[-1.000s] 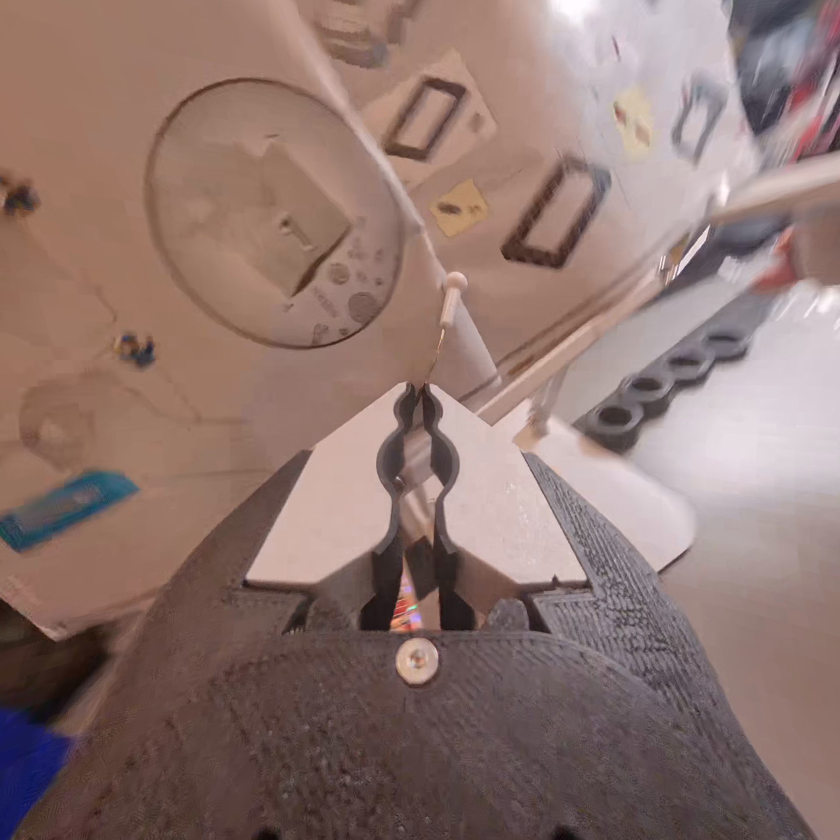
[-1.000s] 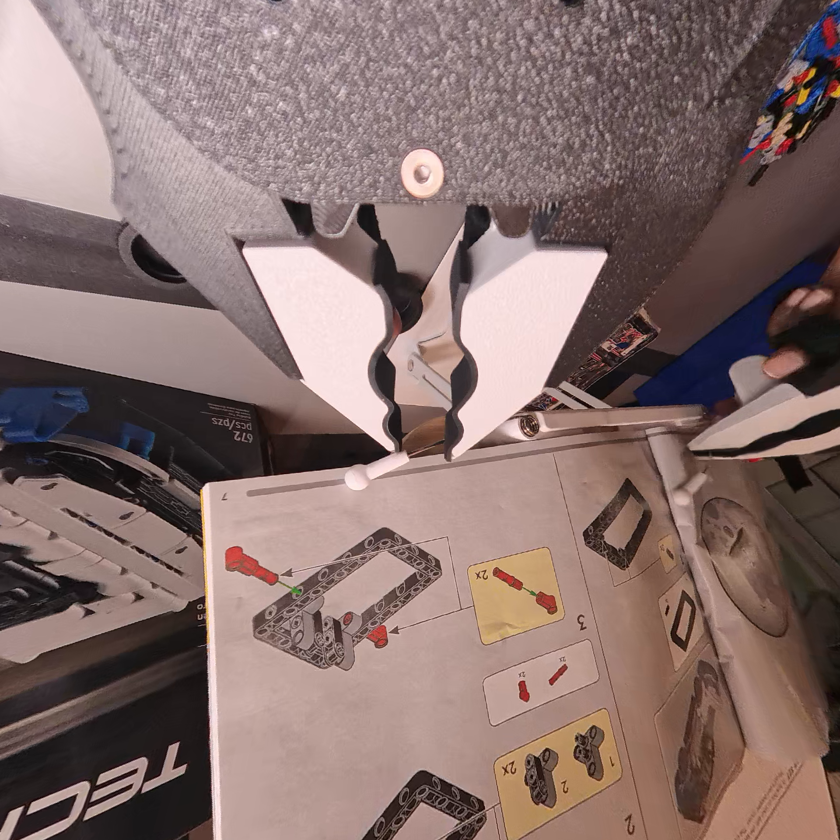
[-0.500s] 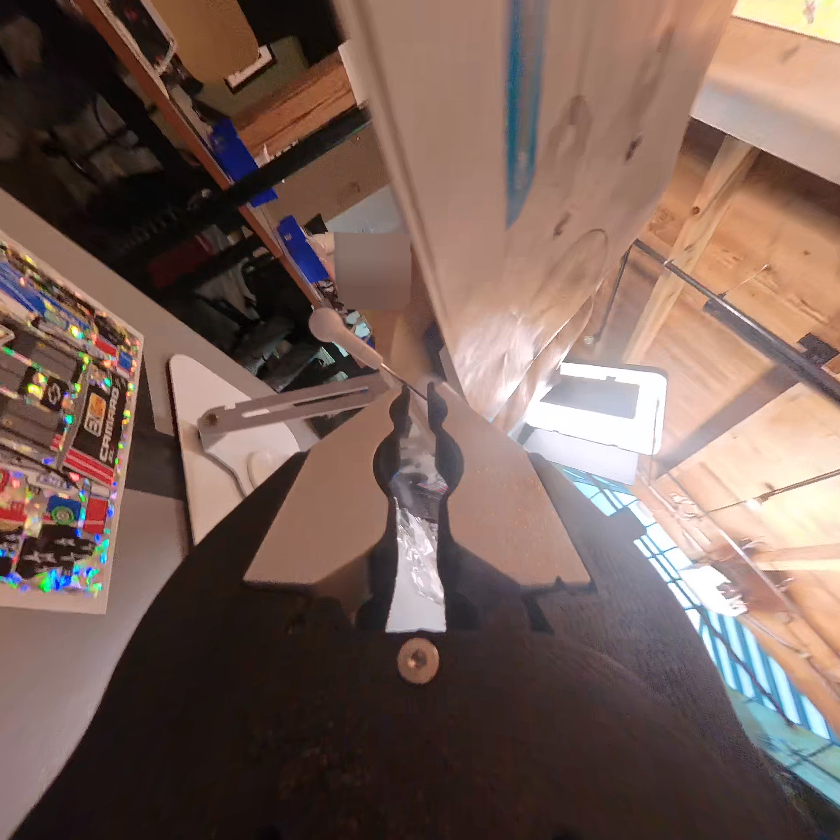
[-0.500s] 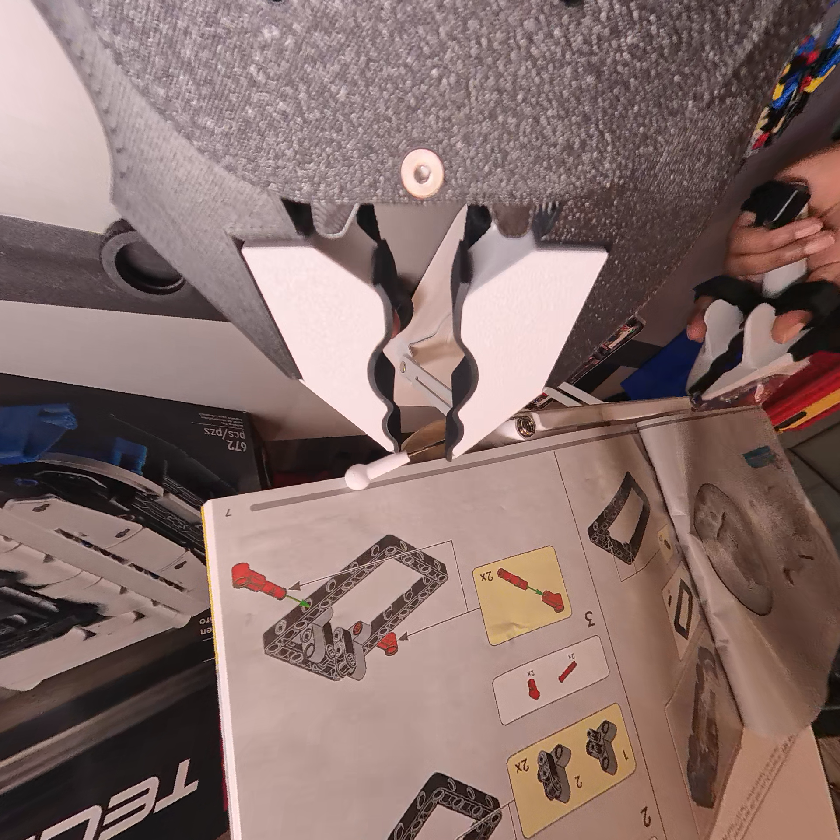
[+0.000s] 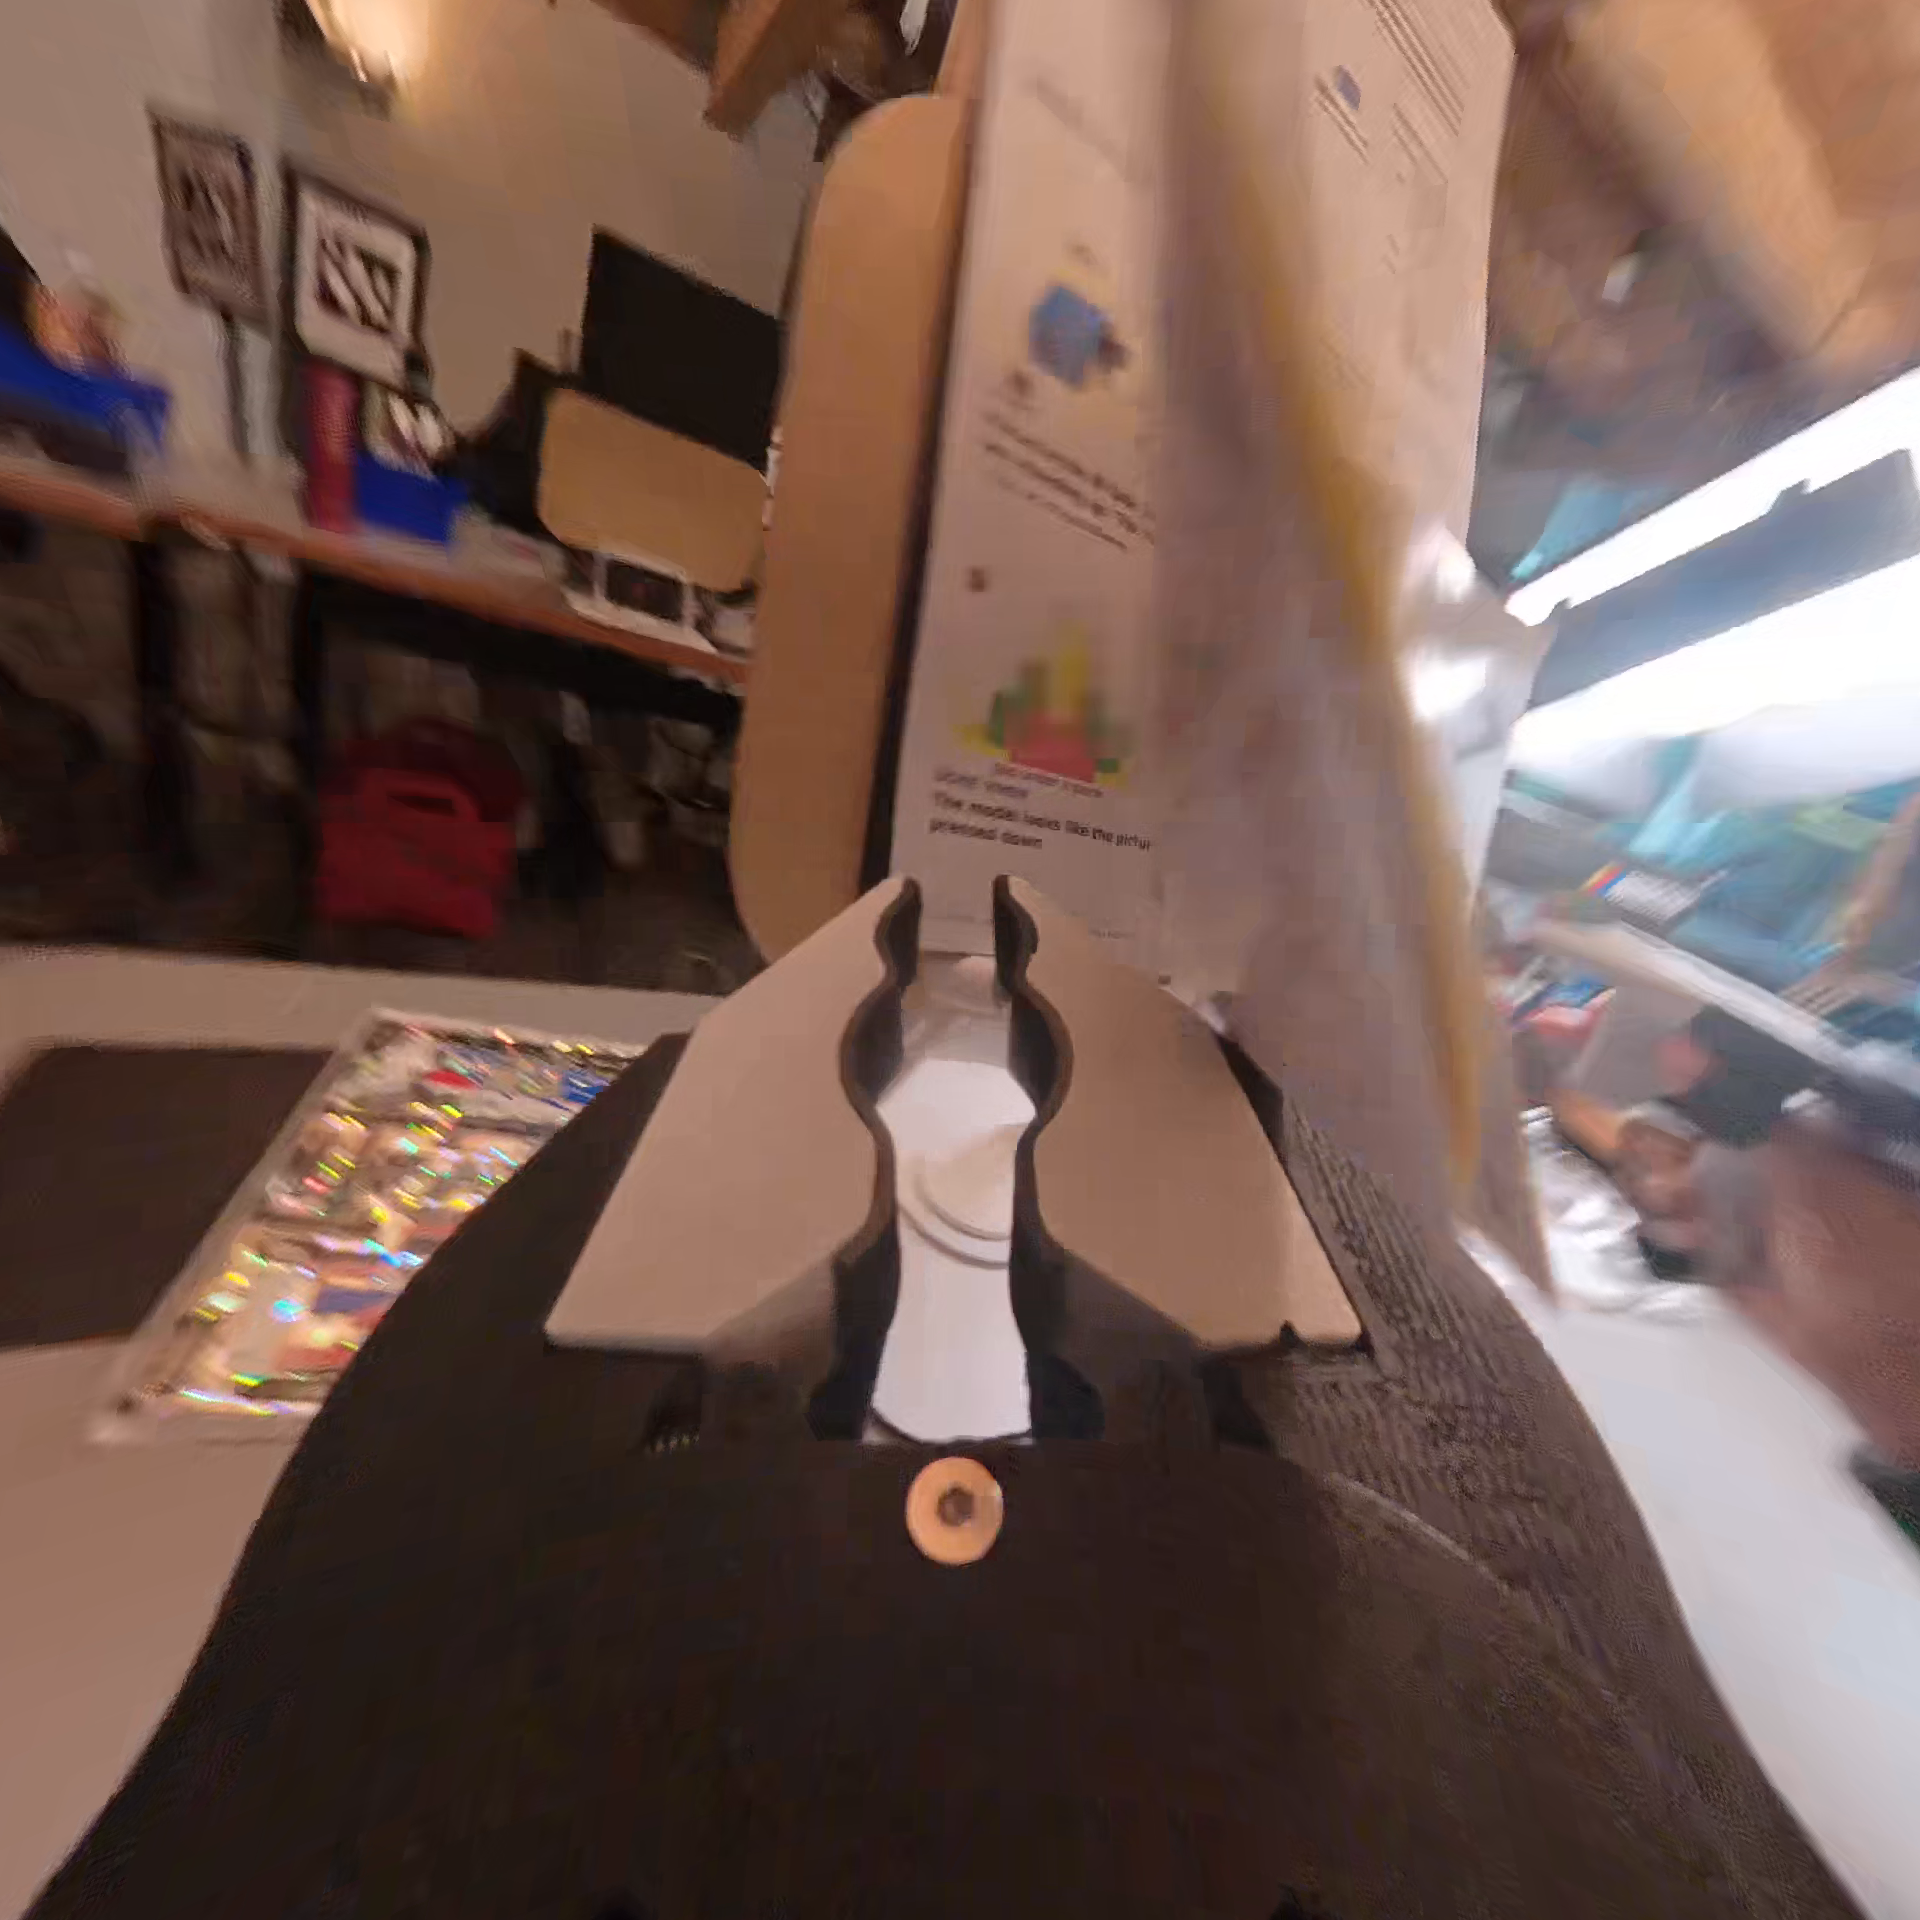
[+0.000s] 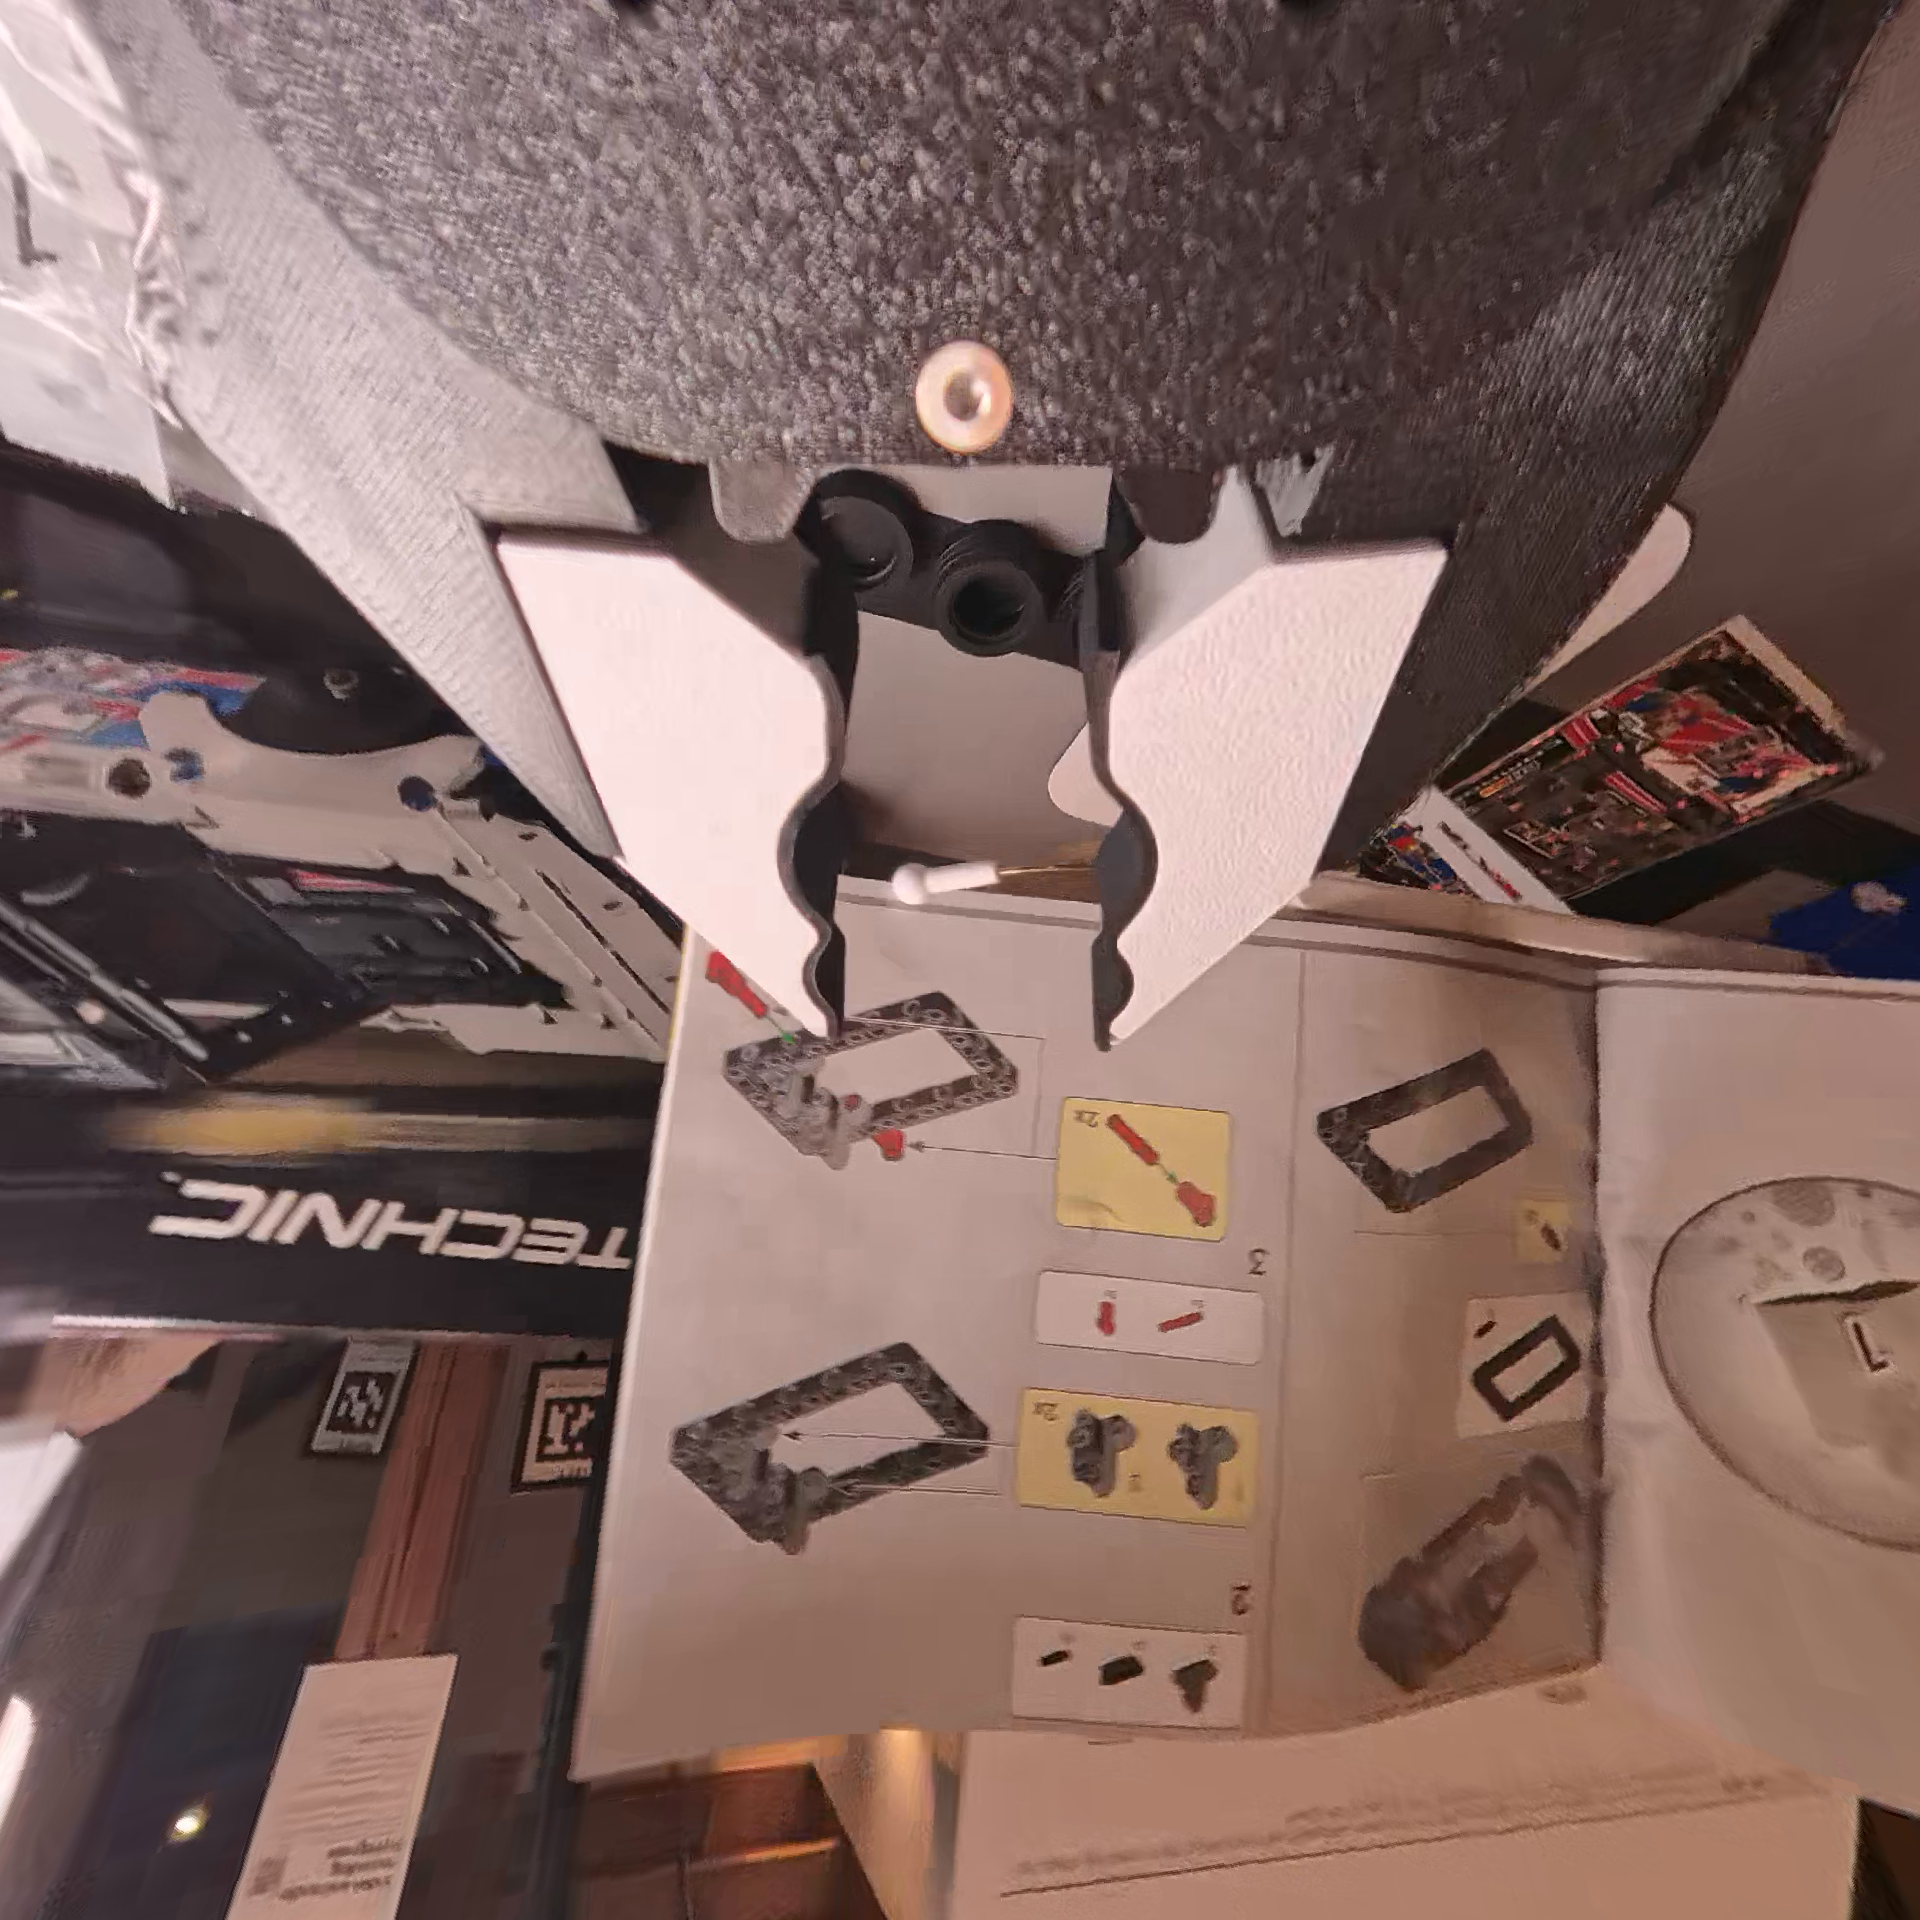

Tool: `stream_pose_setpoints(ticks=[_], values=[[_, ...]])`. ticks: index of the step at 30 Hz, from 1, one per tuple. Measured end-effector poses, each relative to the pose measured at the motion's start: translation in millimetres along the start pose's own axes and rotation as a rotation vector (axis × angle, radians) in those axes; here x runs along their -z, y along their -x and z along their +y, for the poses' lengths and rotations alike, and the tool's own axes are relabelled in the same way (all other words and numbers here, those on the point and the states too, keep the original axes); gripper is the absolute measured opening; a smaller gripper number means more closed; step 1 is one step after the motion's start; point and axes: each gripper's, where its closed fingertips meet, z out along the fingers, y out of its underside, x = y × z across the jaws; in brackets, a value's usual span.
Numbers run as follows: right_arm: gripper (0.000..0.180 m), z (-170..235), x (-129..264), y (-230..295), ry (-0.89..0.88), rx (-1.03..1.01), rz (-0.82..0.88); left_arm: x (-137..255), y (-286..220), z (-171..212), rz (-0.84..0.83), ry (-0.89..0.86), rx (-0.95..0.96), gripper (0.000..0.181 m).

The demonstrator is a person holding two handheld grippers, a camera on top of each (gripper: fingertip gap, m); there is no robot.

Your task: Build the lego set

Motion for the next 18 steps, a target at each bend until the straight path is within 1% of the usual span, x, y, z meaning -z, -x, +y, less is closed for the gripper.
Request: stream_pose_setpoints(ticks=[1, 2, 4, 5, 7, 9, 11, 13, 15, 17, 18], values=[[0.046, -2.1, -2.0, 10.6, -0.003, 0.043, -0.013, -1.1, -10.9, -1.6, -0.023, 0.004, -0.102, 0.01], [0.045, -3.5, -4.1, 23.1, -0.007, 0.081, -0.034, -2.7, -18.2, -0.1, -0.037, 0.015, -0.13, 0.011], [0.042, -1.1, -7.7, 50.2, 0.002, 0.15, -0.088, -6.4, -23.0, 8.2, -0.008, 0.046, -0.041, 0.015], [0.041, 3.1, -9.4, 62.9, 0.022, 0.196, -0.112, -7.7, -16.3, 14.0, -0.006, 0.063, 0.011, 0.019], [0.04, 11.9, -12.7, 77.6, 0.067, 0.291, -0.117, -5.7, 10.3, 23.0, -0.04, 0.077, 0.086, 0.025], [0.04, 15.7, -14.1, 84.9, 0.082, 0.315, -0.13, 3.5, 41.8, 21.6, -0.085, 0.06, 0.153, 0.03], [0.041, 15.1, -15.3, 83.1, 0.081, 0.303, -0.125, 22.8, 72.7, -3.4, -0.16, -0.05, 0.156, 0.029], [0.045, 12.5, -17.3, 75.6, 0.077, 0.252, -0.109, 50.4, 84.5, -48.8, -0.236, -0.225, 0.041, 0.028], [0.053, 10.8, -20.7, 64.2, 0.08, 0.216, -0.083, 76.9, 66.1, -99.7, -0.27, -0.382, -0.136, 0.027], [0.06, 6.9, -24.2, 48.2, 0.077, 0.214, -0.037, 99.4, 21.9, -145.9, -0.249, -0.505, -0.308, 0.026], [0.063, 3.1, -25.8, 39.0, 0.072, 0.206, -0.013, 106.9, -6.8, -161.7, -0.217, -0.543, -0.395, 0.021]])
